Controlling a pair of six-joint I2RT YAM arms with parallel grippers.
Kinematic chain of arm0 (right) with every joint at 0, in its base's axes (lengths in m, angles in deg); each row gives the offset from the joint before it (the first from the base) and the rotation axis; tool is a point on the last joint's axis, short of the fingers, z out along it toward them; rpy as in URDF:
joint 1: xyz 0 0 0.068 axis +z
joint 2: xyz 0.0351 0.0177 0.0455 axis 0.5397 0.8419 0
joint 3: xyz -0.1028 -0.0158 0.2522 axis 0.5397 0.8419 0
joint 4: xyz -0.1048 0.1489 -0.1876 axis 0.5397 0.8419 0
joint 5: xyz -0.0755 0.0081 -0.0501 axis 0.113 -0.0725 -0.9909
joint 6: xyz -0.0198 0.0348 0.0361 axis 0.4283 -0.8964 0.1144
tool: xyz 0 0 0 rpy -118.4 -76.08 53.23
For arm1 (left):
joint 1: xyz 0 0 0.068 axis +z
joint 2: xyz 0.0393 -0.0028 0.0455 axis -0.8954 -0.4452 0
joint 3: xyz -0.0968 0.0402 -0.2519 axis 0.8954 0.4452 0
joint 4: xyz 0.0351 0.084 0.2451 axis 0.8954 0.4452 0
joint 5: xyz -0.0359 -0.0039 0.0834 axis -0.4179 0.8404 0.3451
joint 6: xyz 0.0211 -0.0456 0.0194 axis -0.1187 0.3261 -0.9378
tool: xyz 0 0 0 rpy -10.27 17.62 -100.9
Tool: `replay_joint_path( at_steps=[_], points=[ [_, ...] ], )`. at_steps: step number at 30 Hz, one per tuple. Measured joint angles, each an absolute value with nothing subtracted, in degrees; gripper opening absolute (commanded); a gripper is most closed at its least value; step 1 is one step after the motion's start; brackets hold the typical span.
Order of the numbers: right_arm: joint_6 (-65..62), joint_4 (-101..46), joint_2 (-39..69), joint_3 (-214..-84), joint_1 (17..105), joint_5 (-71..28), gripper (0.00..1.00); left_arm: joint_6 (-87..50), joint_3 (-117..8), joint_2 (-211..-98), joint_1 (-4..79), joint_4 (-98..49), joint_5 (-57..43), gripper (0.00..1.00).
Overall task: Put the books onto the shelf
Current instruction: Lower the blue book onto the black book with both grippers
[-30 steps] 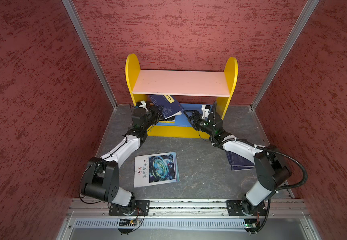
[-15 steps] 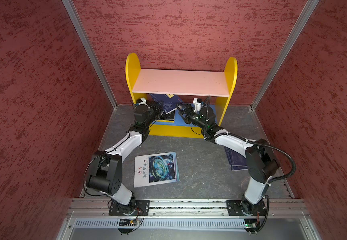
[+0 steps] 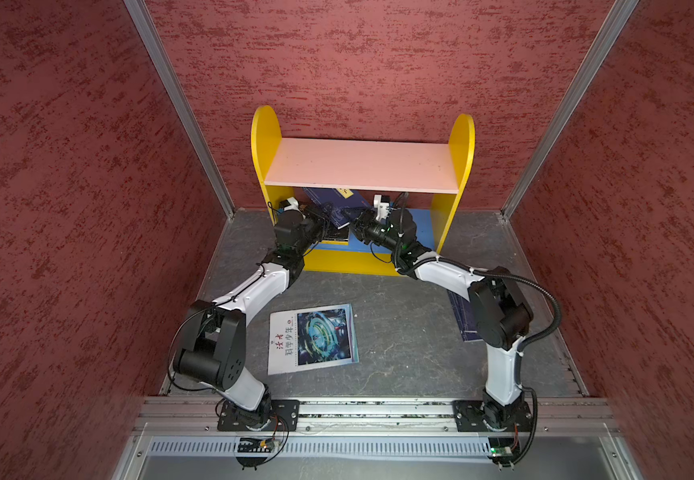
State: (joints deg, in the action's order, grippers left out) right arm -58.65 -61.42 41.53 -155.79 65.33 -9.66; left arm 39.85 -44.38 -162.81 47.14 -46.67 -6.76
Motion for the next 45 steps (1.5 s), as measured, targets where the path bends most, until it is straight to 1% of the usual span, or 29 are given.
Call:
replay_joint_path(
  at_steps=[3,6,8,12,13,16,19,21,23,30,34,38,41,45],
  points=[
    [-59.28,-61.86,41.53,-155.79,65.35,-9.7,0.24,39.85,-44.36,-162.81,47.14,-46.05,-6.76,0.11],
    [-59.74,-62.1,41.53,-155.79,65.35,-9.72,0.14,39.75,-44.34,-162.7,47.2,-44.92,-6.83,0.23],
    [-59.74,-61.86,41.53,-155.77,65.26,-9.7,0.13,39.75,-43.96,-162.29,47.42,-44.39,-6.98,0.38],
    [-59.66,-61.51,41.51,-155.07,64.89,-9.13,0.07,39.26,-42.28,-160.01,48.45,-43.28,-8.16,0.6],
    [-59.44,-61.45,41.42,-154.55,64.67,-8.89,0.07,39.16,-41.58,-159.18,48.97,-43.04,-8.4,0.64],
    [-58.69,-60.7,40.92,-152.58,63.69,-7.71,0.07,38.48,-39.4,-156.14,50.98,-41.31,-8.8,0.73],
    [-58.15,-59.79,40.44,-151.27,62.35,-5.26,0.07,36.2,-38.74,-153.37,53.21,-37.86,-9.78,0.79],
    [-58.08,-59.76,40.05,-150.68,61.44,-3.03,0.07,33.98,-38.76,-151.34,54.66,-34.71,-10.68,0.81],
    [-58.17,-60.16,39.35,-150.0,60.54,-0.24,0.07,31.46,-38.87,-149.59,56.27,-31.54,-12.36,0.86],
    [-59.31,-63.09,38.54,-149.43,58.09,10.71,0.09,26.06,-39.24,-149.02,62.57,-26.27,-24.97,0.88],
    [-59.96,-63.46,38.39,-149.3,57.9,16.42,0.1,24.1,-39.24,-149.46,63.35,-26.8,-32.25,0.88],
    [-61.23,-64.55,37.9,-149.19,57.79,20.44,0.1,22.87,-39.48,-150.57,63.33,-27.17,-37.76,0.85],
    [-62.43,-66.3,37.8,-149.19,57.68,22.47,0.1,22.72,-39.61,-151.84,63.33,-27.28,-40.01,0.81],
    [-65.56,-69.58,37.8,-149.19,57.63,24.05,0.1,23.59,-39.61,-152.34,63.33,-28.83,-41.36,0.65]
  ],
)
